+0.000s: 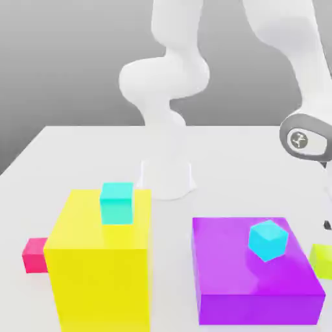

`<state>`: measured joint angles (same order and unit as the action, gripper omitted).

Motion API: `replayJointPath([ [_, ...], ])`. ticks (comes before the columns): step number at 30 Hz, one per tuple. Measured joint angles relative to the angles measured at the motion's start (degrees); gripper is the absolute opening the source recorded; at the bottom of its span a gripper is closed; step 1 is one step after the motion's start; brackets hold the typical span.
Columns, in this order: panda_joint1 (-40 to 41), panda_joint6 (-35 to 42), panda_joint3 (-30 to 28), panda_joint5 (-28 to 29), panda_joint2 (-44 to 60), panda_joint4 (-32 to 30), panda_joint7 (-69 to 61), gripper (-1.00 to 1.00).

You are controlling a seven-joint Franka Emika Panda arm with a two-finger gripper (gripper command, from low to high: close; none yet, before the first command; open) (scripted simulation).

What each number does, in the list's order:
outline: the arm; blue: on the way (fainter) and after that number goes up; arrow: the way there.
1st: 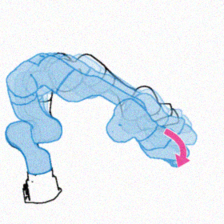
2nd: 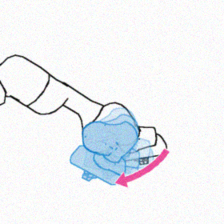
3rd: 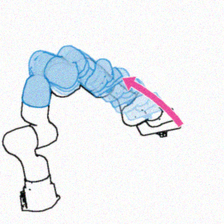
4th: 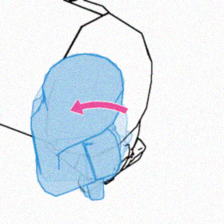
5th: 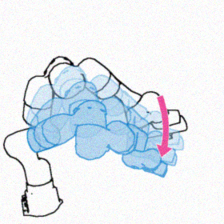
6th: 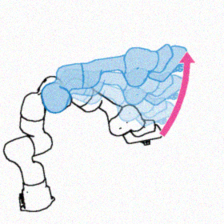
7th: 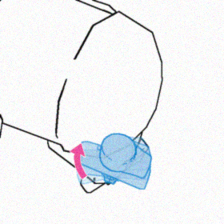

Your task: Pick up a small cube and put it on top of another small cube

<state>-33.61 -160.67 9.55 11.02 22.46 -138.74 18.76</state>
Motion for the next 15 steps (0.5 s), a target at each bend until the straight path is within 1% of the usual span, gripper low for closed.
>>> replayJointPath([
  [1, -0.72, -1.60, -0.87, 0.81, 2.05, 0.42, 0.60, -1.00],
  [8, -0.90, -1.93, -1.06, 1.08, 2.56, 0.52, 0.80, -1.00],
  [11, 0.49, 1.86, 0.81, -1.09, -2.28, -0.52, -0.87, -1.00],
  [15, 2.91, 7.68, 1.95, -6.25, -10.54, -2.72, -3.31, -1.00],
])
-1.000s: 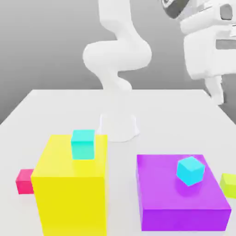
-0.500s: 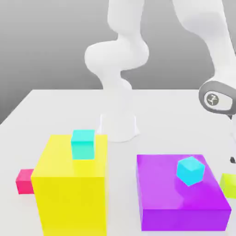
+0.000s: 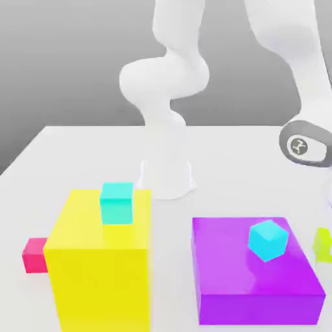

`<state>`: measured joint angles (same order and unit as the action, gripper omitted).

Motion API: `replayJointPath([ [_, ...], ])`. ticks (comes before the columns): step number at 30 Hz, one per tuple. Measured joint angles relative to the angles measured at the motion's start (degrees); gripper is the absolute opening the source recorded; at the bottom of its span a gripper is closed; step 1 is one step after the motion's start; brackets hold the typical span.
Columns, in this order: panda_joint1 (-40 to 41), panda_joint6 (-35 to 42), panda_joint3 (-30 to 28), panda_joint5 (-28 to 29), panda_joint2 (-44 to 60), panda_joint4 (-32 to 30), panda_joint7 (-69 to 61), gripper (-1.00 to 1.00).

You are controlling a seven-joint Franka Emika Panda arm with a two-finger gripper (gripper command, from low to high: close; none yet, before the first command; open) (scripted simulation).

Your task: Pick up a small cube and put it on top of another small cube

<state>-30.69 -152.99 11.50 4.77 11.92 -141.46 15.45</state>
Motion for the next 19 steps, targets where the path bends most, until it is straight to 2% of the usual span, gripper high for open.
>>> replayJointPath([
  [5, 4.20, 6.88, -1.88, -5.38, -10.60, -3.43, -0.12, -1.00],
  [11, 8.04, 14.93, -4.67, -7.11, -22.83, -7.52, 3.16, -1.00],
  [15, 8.80, 8.26, -4.91, -6.22, -18.40, -9.78, 4.50, -1.00],
  [16, 8.62, 6.20, -5.16, -5.92, -16.77, -10.24, 4.75, 1.00],
  [19, 8.62, 6.20, -5.16, -5.92, -16.77, -10.24, 4.75, 1.00],
])
